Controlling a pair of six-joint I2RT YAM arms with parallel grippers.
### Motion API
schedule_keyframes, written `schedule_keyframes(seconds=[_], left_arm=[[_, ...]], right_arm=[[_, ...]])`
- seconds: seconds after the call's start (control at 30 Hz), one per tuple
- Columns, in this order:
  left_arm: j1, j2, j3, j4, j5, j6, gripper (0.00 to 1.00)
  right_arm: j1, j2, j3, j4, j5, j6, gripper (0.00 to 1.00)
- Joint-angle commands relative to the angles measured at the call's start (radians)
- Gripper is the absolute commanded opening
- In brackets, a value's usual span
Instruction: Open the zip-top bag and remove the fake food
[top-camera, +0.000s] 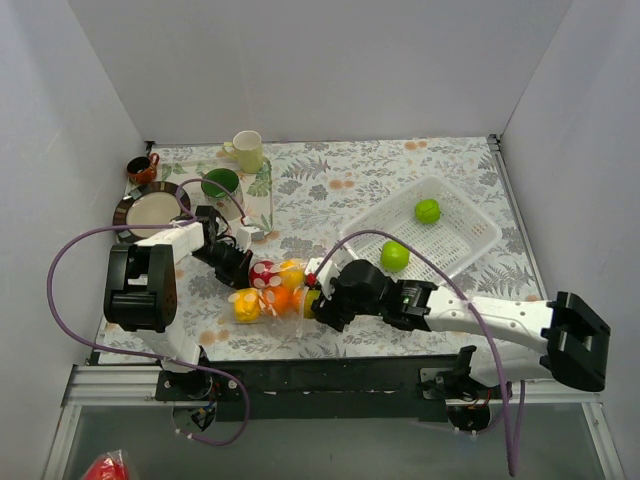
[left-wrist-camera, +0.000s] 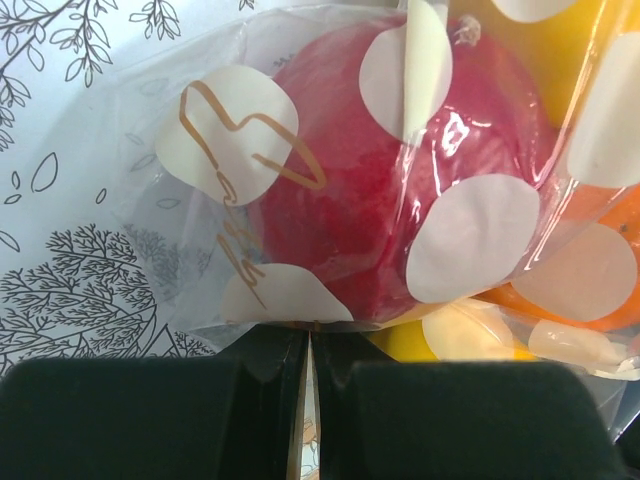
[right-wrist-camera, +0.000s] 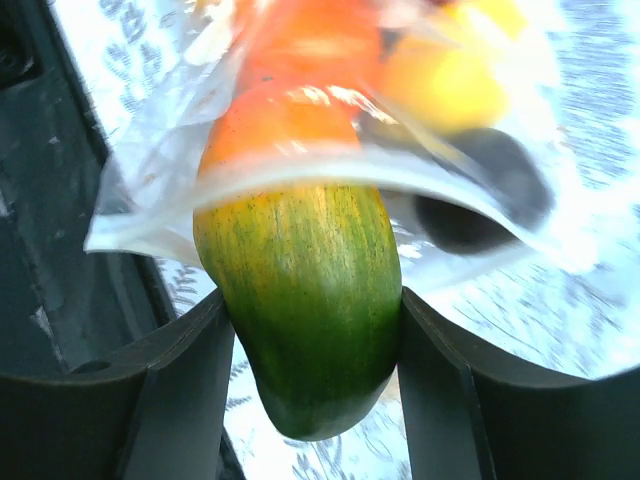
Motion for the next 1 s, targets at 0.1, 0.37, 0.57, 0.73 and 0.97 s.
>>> schedule_keyframes(seconds=[0.1,0.37,0.57,0.73,0.97], left_arm=[[-0.005,0.009,-0.008,0.047,-0.054,0.025,0.0],[-0.005,-0.001,0.013,0.028,-0.051,0.025,0.0],[-0.003,-0.01,0.013,0.022,-0.049,0.023,0.0],[-0.005,-0.014,0.002,0.027,-0.049,0.023,0.0],[-0.005,-0.016,-0.017,0.044,-0.046,0.022,0.0]], right_arm=[[-0.007,-0.144,0.014,-0.242,0.434,0.131,0.16],[-0.154,-0.101,0.089,-0.469,0.94,0.494,0.01],[-0.232,-0.096,0.154,-0.415,0.928,0.468,0.01],[-0.274,-0.129,0.14,-0.264,0.928,0.346,0.01],[-0.461,-0.045,0.152,-0.191,0.993,0.3,0.01]])
